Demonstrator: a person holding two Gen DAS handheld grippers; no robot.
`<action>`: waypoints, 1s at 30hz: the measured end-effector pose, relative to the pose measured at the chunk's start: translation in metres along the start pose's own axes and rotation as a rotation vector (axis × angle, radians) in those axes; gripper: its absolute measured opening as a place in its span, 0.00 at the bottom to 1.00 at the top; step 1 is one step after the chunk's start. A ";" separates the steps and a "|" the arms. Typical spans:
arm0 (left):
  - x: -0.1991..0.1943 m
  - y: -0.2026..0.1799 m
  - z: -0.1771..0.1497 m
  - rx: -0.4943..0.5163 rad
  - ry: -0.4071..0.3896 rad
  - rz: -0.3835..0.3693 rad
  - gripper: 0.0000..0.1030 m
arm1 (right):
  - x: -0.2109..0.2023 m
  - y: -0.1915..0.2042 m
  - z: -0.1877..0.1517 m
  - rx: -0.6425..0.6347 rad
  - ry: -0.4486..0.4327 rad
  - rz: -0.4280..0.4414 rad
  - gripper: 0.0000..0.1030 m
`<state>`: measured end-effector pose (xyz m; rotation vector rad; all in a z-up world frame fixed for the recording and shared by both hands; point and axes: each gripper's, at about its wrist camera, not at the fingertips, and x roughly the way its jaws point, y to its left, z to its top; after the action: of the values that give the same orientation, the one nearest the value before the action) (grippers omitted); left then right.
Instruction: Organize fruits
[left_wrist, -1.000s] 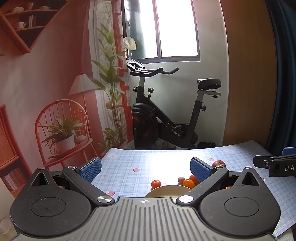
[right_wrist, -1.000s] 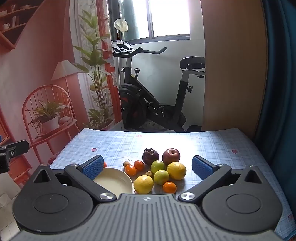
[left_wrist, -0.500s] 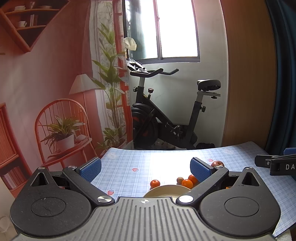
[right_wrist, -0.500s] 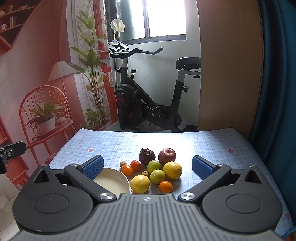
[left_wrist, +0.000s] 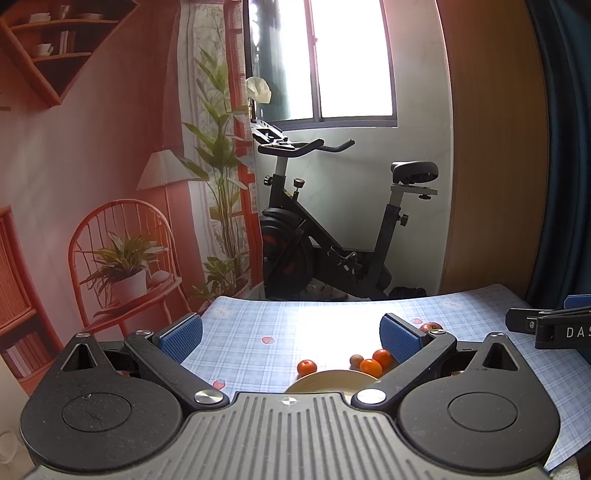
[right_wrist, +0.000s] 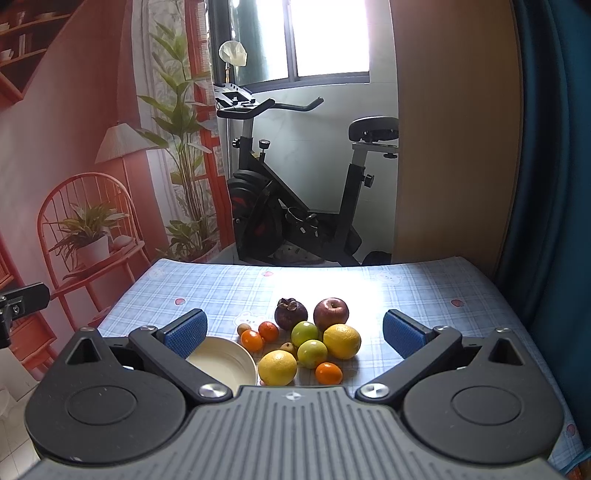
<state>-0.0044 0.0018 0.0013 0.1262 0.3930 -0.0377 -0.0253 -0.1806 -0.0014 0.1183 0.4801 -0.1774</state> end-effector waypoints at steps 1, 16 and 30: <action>0.000 0.000 0.000 0.000 -0.002 0.000 1.00 | 0.000 0.000 0.000 0.000 0.000 0.000 1.00; -0.002 0.001 -0.001 -0.002 -0.009 -0.013 1.00 | -0.004 0.001 0.002 0.001 -0.008 -0.003 1.00; -0.003 0.000 0.000 -0.012 -0.012 -0.007 1.00 | -0.008 0.003 0.000 0.003 -0.016 -0.007 1.00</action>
<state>-0.0075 0.0017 0.0026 0.1126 0.3818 -0.0430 -0.0318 -0.1762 0.0030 0.1184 0.4648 -0.1855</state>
